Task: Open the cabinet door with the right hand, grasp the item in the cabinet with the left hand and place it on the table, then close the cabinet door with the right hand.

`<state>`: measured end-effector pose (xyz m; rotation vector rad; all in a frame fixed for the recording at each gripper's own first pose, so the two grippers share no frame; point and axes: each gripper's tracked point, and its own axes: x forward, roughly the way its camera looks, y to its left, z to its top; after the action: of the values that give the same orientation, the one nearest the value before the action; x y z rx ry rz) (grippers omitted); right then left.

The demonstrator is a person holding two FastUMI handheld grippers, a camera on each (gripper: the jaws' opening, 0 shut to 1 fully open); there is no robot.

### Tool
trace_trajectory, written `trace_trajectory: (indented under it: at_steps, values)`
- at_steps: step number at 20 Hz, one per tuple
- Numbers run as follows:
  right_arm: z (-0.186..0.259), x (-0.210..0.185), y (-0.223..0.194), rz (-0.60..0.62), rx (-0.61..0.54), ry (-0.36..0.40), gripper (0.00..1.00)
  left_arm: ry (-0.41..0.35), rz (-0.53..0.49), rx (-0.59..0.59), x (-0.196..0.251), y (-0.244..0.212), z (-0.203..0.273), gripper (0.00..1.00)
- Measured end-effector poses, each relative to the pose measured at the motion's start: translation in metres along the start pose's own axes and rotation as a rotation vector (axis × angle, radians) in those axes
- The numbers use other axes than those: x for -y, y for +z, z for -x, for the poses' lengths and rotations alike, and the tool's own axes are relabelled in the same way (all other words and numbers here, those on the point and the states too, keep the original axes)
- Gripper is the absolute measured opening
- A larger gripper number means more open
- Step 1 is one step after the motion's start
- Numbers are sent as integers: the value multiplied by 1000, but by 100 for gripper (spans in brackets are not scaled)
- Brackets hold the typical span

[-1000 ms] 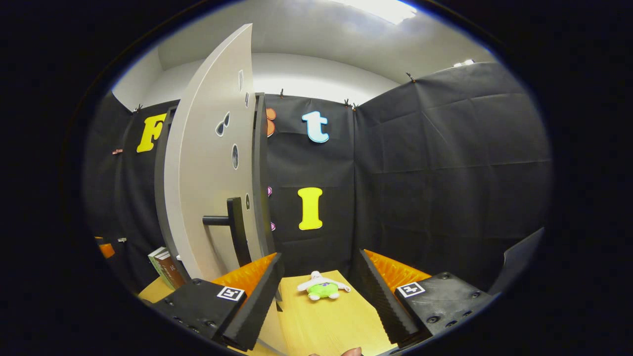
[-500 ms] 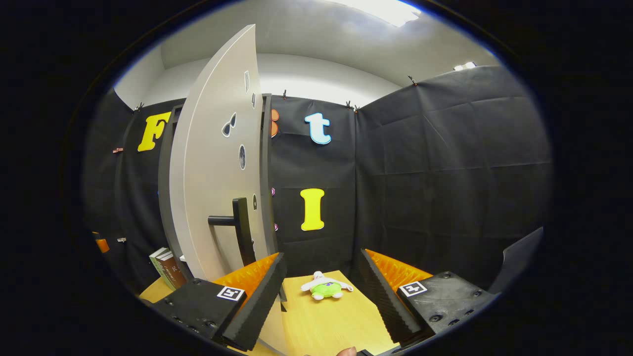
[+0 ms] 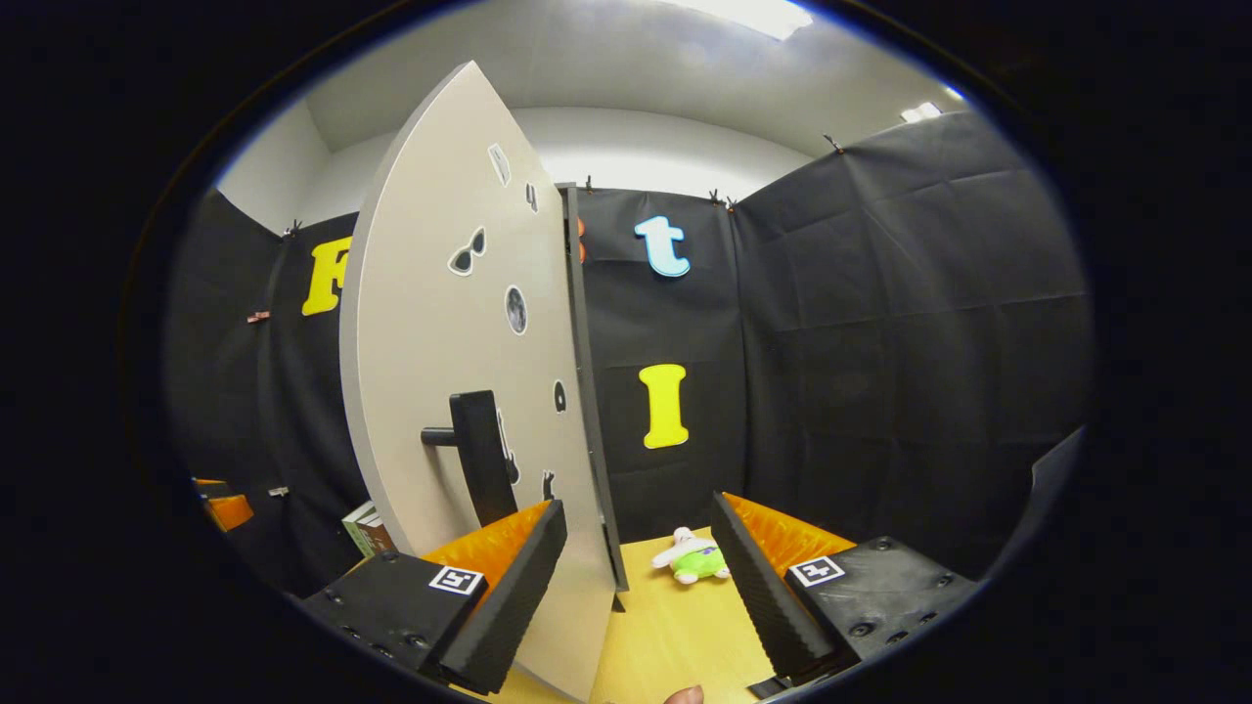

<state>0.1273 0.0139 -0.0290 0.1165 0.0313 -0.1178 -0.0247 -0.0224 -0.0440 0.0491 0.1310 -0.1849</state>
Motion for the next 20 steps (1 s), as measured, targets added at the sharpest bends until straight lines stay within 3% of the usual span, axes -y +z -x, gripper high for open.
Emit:
trace_trajectory:
  at_steps: [5, 14, 20]
  values:
    - [-12, -44, -8, -7, -29, 102, 97, -6, 8, -4, 1, -2, -4, 99]
    - [-33, -168, -42, -8, -108, 326, 98, -14, 21, -16, -1, -2, -12, 98]
    - [-33, -182, -45, 20, -111, 358, 98, -12, 25, -10, -2, 2, -15, 99]
